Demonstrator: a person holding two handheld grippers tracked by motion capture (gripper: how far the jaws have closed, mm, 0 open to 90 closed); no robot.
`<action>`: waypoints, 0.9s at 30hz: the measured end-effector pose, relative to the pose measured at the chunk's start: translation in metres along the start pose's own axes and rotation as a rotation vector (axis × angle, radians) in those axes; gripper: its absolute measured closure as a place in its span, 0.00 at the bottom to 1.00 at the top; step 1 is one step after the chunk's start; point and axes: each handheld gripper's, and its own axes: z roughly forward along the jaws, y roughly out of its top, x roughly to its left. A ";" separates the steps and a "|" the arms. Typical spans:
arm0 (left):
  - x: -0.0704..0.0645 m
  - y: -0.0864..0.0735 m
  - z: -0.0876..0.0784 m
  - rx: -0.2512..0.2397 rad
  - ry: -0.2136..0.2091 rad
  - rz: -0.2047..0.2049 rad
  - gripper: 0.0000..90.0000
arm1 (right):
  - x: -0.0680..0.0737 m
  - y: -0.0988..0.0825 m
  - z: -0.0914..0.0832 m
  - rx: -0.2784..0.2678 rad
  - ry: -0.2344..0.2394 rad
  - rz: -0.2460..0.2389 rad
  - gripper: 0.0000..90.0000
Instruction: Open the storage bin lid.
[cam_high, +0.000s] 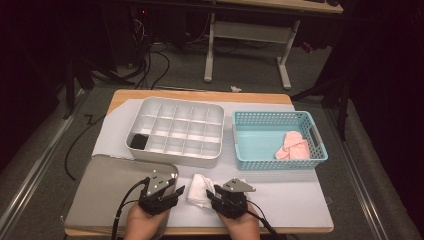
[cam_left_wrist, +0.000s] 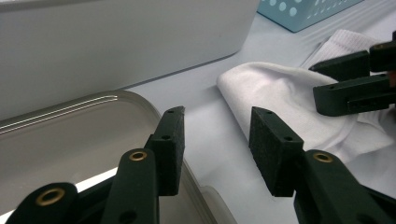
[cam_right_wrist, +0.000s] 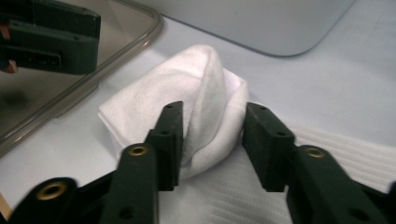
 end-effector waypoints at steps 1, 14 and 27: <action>0.000 0.000 0.000 -0.001 0.000 -0.001 0.62 | 0.000 0.000 0.000 0.000 0.000 0.000 0.81; -0.005 0.004 0.002 0.004 -0.009 0.035 0.61 | -0.012 0.021 -0.064 -0.197 -0.070 -0.033 0.92; -0.025 0.013 0.011 0.020 -0.041 0.076 0.59 | -0.069 -0.021 -0.062 -0.051 -0.168 0.075 0.85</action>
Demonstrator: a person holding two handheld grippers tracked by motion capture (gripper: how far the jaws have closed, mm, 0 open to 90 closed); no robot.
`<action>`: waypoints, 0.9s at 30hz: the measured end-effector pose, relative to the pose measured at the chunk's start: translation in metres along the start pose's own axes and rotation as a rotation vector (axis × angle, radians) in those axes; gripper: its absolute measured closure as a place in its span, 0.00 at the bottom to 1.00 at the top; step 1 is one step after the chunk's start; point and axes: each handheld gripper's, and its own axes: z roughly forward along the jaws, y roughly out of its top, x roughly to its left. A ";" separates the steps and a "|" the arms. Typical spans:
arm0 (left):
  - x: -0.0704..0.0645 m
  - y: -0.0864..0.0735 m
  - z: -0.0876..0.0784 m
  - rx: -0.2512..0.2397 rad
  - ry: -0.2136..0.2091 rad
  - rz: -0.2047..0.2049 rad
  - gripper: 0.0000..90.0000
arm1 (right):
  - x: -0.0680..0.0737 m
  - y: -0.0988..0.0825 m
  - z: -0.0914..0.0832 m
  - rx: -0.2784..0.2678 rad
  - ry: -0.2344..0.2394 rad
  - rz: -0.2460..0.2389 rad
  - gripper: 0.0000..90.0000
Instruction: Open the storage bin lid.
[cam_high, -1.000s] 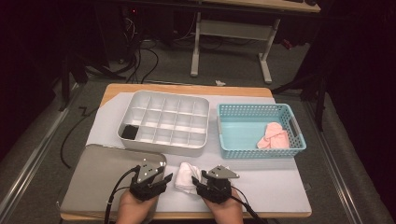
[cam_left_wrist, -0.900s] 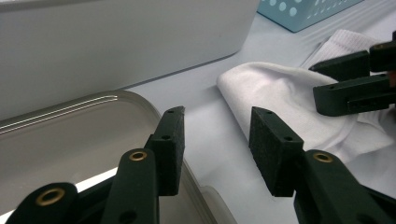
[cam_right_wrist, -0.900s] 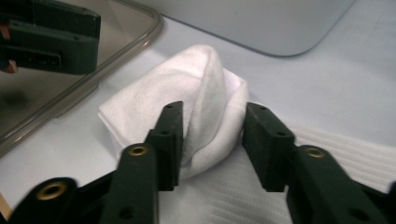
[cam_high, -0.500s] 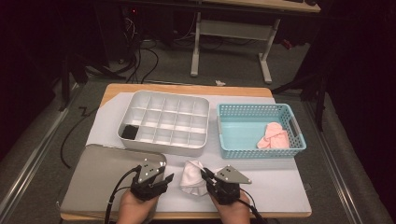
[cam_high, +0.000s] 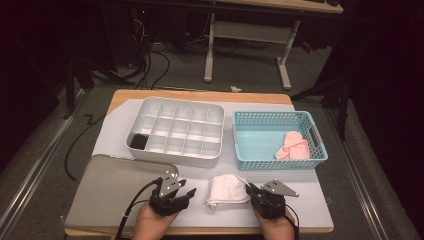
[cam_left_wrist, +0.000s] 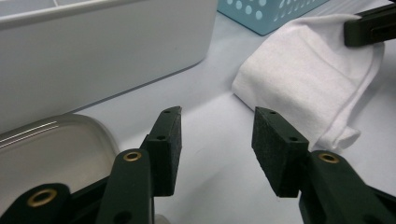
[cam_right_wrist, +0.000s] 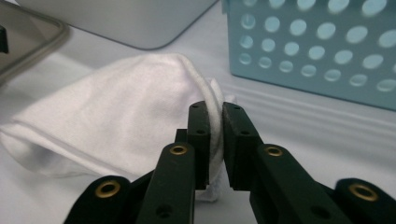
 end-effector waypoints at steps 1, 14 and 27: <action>0.000 0.000 0.000 0.000 0.000 0.000 0.59 | 0.000 0.000 0.000 0.000 0.000 0.000 0.85; -0.017 -0.001 0.007 0.016 -0.065 0.012 0.56 | 0.004 -0.007 0.013 0.055 0.045 0.042 0.85; -0.041 0.014 0.039 0.103 -0.105 -0.012 0.56 | 0.002 -0.007 0.014 0.053 0.057 0.043 0.84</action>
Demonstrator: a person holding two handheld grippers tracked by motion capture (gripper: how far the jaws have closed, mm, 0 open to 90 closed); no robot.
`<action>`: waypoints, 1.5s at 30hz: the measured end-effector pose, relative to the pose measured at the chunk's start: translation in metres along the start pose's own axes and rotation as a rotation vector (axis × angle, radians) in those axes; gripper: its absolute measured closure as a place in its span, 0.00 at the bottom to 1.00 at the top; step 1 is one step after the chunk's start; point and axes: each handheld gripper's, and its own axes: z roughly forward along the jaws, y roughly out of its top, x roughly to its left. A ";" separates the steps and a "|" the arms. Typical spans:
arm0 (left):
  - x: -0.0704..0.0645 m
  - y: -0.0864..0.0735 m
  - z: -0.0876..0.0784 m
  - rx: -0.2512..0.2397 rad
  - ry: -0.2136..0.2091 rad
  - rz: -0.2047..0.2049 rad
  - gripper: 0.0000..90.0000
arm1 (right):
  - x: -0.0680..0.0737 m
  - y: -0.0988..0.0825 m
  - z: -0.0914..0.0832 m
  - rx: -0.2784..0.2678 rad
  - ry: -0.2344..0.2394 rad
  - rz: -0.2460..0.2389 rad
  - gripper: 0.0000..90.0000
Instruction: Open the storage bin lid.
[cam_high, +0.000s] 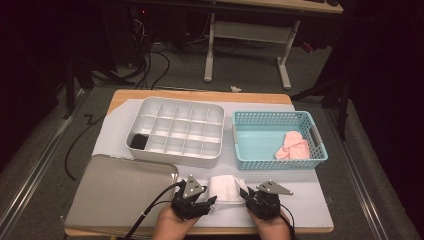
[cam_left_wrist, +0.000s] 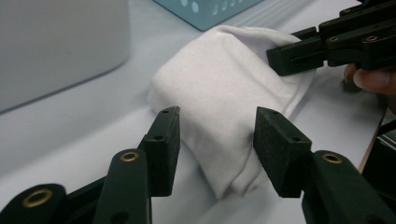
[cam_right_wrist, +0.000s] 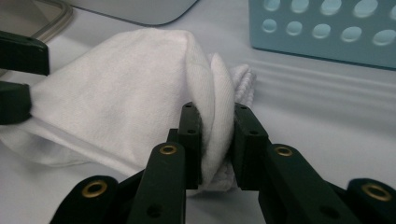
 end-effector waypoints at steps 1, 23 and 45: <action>0.000 0.000 0.005 0.027 -0.003 -0.017 0.56 | 0.000 0.000 0.000 0.001 0.001 0.000 0.84; 0.029 -0.010 -0.028 0.018 0.118 0.007 0.89 | 0.036 0.012 0.014 -0.001 0.105 -0.062 0.84; 0.048 -0.029 -0.038 0.012 0.151 -0.018 0.87 | 0.074 0.031 0.010 -0.127 0.102 -0.198 0.82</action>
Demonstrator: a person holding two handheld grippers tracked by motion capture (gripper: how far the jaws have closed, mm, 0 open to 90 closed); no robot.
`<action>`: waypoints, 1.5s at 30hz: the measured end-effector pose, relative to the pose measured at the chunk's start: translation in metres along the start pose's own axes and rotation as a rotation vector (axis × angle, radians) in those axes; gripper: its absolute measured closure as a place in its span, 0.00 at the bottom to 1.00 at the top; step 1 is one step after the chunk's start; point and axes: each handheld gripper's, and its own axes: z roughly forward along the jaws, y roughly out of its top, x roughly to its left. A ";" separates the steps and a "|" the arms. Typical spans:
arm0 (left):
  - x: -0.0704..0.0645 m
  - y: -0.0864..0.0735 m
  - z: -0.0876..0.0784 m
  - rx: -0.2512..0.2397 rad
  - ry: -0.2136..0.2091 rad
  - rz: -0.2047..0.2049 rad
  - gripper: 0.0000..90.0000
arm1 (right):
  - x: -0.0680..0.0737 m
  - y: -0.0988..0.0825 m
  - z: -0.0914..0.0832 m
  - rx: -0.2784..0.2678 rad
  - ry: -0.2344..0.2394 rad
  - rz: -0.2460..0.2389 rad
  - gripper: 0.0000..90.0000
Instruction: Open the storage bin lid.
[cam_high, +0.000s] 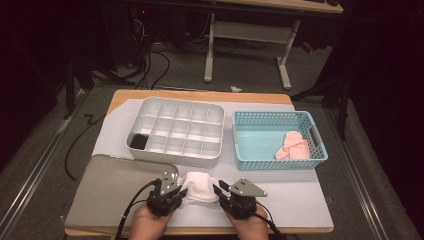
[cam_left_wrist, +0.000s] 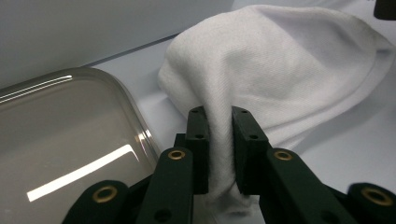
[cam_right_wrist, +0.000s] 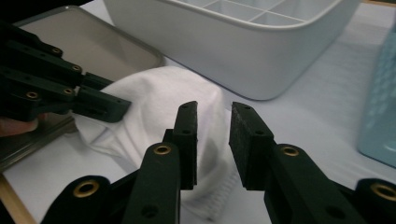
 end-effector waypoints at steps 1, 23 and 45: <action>0.000 0.000 0.000 0.000 -0.002 -0.001 0.87 | 0.000 0.000 0.000 0.000 0.000 0.000 0.82; 0.011 -0.005 -0.021 -0.094 -0.025 -0.113 0.72 | 0.002 -0.017 0.021 0.158 0.030 -0.058 0.93; 0.003 -0.004 -0.007 -0.001 -0.072 -0.096 0.88 | -0.016 -0.019 -0.001 0.091 -0.014 -0.005 0.90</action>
